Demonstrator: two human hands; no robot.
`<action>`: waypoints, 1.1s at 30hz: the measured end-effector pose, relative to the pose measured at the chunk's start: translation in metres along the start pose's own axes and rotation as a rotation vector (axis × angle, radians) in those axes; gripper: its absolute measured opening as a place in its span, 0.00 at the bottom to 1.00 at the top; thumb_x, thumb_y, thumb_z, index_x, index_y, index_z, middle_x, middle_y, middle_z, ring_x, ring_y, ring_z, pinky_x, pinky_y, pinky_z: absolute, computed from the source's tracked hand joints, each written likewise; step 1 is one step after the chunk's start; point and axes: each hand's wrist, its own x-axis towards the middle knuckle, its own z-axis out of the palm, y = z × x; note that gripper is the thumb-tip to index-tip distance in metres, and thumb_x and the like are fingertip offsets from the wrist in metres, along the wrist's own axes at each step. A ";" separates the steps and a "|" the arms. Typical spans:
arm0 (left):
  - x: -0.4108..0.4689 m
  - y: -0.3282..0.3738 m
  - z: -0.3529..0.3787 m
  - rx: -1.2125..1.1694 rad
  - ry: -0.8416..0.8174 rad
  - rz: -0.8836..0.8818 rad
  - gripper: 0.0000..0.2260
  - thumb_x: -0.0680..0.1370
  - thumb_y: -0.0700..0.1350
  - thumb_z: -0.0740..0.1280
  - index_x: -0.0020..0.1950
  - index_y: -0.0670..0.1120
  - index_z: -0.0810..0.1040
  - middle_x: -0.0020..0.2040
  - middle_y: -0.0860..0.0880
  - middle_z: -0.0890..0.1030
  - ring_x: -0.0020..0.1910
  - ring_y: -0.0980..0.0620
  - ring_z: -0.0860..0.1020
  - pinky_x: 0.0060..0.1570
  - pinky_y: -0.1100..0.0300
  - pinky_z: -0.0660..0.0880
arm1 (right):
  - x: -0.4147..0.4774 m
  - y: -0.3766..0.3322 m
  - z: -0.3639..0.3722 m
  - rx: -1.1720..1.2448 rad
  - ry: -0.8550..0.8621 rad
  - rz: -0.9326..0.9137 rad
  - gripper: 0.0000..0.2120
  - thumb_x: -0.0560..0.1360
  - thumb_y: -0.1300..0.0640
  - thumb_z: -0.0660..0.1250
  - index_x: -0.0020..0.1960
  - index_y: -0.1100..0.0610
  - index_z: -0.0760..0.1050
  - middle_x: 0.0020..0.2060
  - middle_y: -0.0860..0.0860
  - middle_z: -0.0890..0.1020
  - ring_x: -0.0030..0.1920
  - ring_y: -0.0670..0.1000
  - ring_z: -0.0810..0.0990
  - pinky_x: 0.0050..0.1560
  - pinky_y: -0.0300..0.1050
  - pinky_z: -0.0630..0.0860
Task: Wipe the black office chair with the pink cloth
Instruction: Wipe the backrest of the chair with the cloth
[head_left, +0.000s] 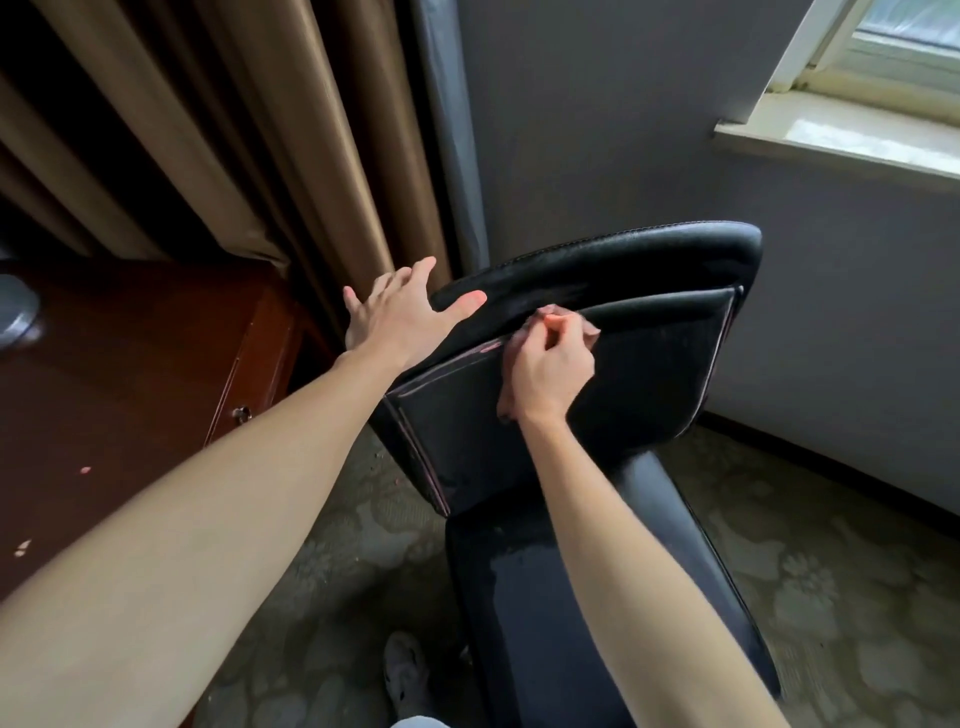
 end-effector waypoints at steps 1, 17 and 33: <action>0.001 -0.002 -0.001 0.004 0.001 0.003 0.41 0.73 0.76 0.51 0.79 0.54 0.58 0.77 0.50 0.66 0.78 0.47 0.59 0.75 0.34 0.46 | -0.016 0.000 0.006 -0.015 -0.079 -0.041 0.06 0.78 0.61 0.64 0.51 0.60 0.80 0.49 0.48 0.80 0.47 0.43 0.75 0.48 0.18 0.63; -0.002 -0.001 0.004 0.045 0.009 0.005 0.41 0.73 0.77 0.49 0.79 0.55 0.56 0.78 0.50 0.63 0.80 0.47 0.47 0.74 0.33 0.39 | 0.051 0.007 -0.028 -0.088 0.075 0.078 0.09 0.80 0.55 0.61 0.53 0.57 0.79 0.51 0.51 0.82 0.52 0.49 0.78 0.51 0.37 0.67; -0.012 -0.002 0.001 0.048 0.023 -0.026 0.42 0.71 0.78 0.50 0.78 0.55 0.60 0.78 0.50 0.64 0.80 0.47 0.47 0.74 0.35 0.39 | 0.048 0.010 -0.031 -0.076 0.038 0.053 0.09 0.80 0.55 0.62 0.52 0.57 0.79 0.54 0.51 0.81 0.51 0.48 0.77 0.53 0.36 0.67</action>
